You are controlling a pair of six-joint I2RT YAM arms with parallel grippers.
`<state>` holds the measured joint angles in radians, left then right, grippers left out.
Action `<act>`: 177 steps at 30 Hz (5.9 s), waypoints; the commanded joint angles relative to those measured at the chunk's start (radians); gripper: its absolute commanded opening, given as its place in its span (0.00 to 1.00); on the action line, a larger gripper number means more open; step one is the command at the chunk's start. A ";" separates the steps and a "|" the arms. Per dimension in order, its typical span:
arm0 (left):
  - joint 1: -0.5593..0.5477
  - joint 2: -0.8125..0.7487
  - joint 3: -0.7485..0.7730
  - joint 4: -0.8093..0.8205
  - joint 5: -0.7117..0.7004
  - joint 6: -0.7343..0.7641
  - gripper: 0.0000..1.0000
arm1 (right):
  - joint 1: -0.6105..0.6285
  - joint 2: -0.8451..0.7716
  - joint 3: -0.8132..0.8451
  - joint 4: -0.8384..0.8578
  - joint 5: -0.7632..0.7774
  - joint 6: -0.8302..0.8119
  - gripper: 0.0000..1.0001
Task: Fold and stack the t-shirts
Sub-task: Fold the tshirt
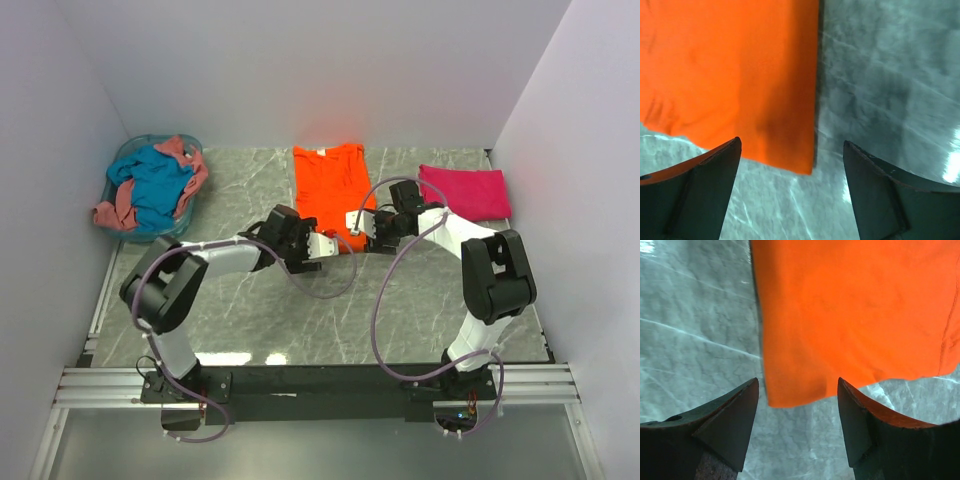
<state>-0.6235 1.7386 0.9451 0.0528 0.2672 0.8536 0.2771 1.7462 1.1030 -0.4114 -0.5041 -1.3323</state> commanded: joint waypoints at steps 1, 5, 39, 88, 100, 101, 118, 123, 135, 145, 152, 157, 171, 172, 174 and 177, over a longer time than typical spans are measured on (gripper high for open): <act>0.002 0.053 0.075 0.001 -0.040 0.045 0.86 | -0.001 0.004 0.008 0.059 0.019 -0.005 0.70; 0.019 0.091 0.081 0.016 -0.062 0.059 0.69 | 0.001 0.001 0.011 0.052 0.012 -0.004 0.70; 0.011 -0.042 -0.086 0.157 0.006 -0.042 0.01 | 0.106 0.078 -0.006 0.074 0.180 0.062 0.28; 0.174 -0.015 0.069 0.197 -0.003 -0.217 0.00 | 0.088 0.154 0.389 0.088 0.259 0.547 0.00; 0.189 0.108 0.153 0.317 -0.088 -0.202 0.00 | 0.073 0.225 0.405 0.250 0.363 0.636 0.00; 0.188 0.111 0.150 0.326 -0.094 -0.202 0.00 | 0.073 0.228 0.405 0.256 0.369 0.639 0.00; 0.196 0.165 0.193 0.363 -0.158 -0.208 0.00 | 0.073 0.292 0.463 0.272 0.437 0.682 0.00; 0.196 0.168 0.192 0.377 -0.186 -0.205 0.00 | 0.071 0.300 0.463 0.298 0.460 0.688 0.00; 0.199 0.188 0.218 0.390 -0.238 -0.208 0.00 | 0.079 0.329 0.503 0.322 0.498 0.706 0.00; 0.197 0.211 0.233 0.400 -0.264 -0.208 0.00 | 0.079 0.351 0.518 0.344 0.541 0.711 0.00; 0.199 0.233 0.262 0.394 -0.264 -0.220 0.00 | 0.079 0.380 0.544 0.339 0.559 0.717 0.00; 0.199 0.248 0.285 0.395 -0.333 -0.255 0.18 | 0.079 0.403 0.555 0.390 0.646 0.757 0.54; 0.333 -0.016 0.297 0.316 -0.275 -0.902 1.00 | -0.041 0.335 0.661 0.053 0.185 0.981 0.72; 0.347 -0.019 0.338 0.220 -0.216 -1.023 0.99 | -0.056 0.334 0.670 0.030 0.120 1.011 0.72; 0.382 -0.010 0.383 0.123 -0.136 -1.135 0.99 | -0.065 0.335 0.675 -0.022 -0.002 1.038 0.72; 0.390 0.013 0.402 0.055 0.036 -1.306 0.91 | -0.067 0.335 0.655 -0.032 -0.073 1.113 0.72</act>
<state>-0.2375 1.7512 1.3182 0.2565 0.1024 -0.1814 0.2016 2.1475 1.7252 -0.3683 -0.3614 -0.3126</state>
